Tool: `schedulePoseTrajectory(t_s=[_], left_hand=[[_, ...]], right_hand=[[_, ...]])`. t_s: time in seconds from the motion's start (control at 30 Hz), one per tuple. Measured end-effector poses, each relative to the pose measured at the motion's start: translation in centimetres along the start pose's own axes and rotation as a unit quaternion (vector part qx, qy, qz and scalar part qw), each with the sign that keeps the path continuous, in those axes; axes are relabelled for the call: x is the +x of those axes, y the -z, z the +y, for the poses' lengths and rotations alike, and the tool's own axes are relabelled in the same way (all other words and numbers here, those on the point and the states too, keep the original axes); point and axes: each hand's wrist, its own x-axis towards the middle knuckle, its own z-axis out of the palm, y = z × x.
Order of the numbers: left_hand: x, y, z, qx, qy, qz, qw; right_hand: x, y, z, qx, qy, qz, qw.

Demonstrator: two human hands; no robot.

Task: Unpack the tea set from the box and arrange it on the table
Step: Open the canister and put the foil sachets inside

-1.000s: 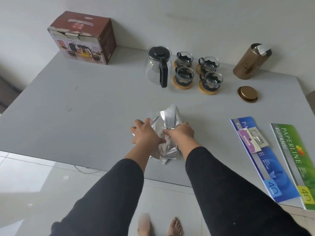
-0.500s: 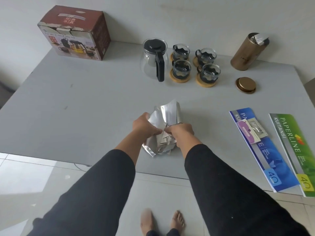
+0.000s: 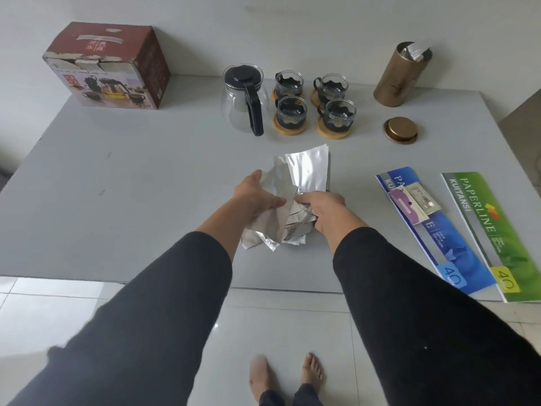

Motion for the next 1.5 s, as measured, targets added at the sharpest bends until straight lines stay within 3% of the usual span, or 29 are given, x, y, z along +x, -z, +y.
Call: schedulePoseTrajectory(t_s=[0.2,0.47,0.63,0.8,1.03,1.23,1.5], left_hand=[[-0.9,-0.4,-0.8,0.077,0.007,-0.006,0.997],[-1.6,-1.0,-3.8,0.192,-0.01,0.068,0.979],[-1.2,-0.7,-5.1,0.147,0.02,0.066,0.987],[-0.6,0.2,-5.3,0.095,0.051,0.041,0.993],[-1.3,0.5,-7.1,0.008,0.053,0.075,0.996],[-2.5,0.0,-8.0,-0.007,0.04,0.102,0.994],[-2.6,-0.2,-8.3,-0.032,0.035,0.116,0.992]], right_hand=[[-0.3,-0.1,1.6,-0.017,-0.025,-0.029,0.999],[-0.9,-3.4,3.1,-0.123,-0.03,-0.035,0.991],[-0.8,-4.5,3.2,-0.183,-0.011,-0.051,0.982],[-0.4,-4.3,3.4,-0.152,0.01,-0.073,0.986],[-1.1,-4.7,3.6,-0.2,0.109,-0.097,0.969],[-2.4,-5.4,3.8,-0.264,0.138,-0.131,0.946],[-2.6,-6.2,4.7,-0.301,0.218,-0.081,0.925]])
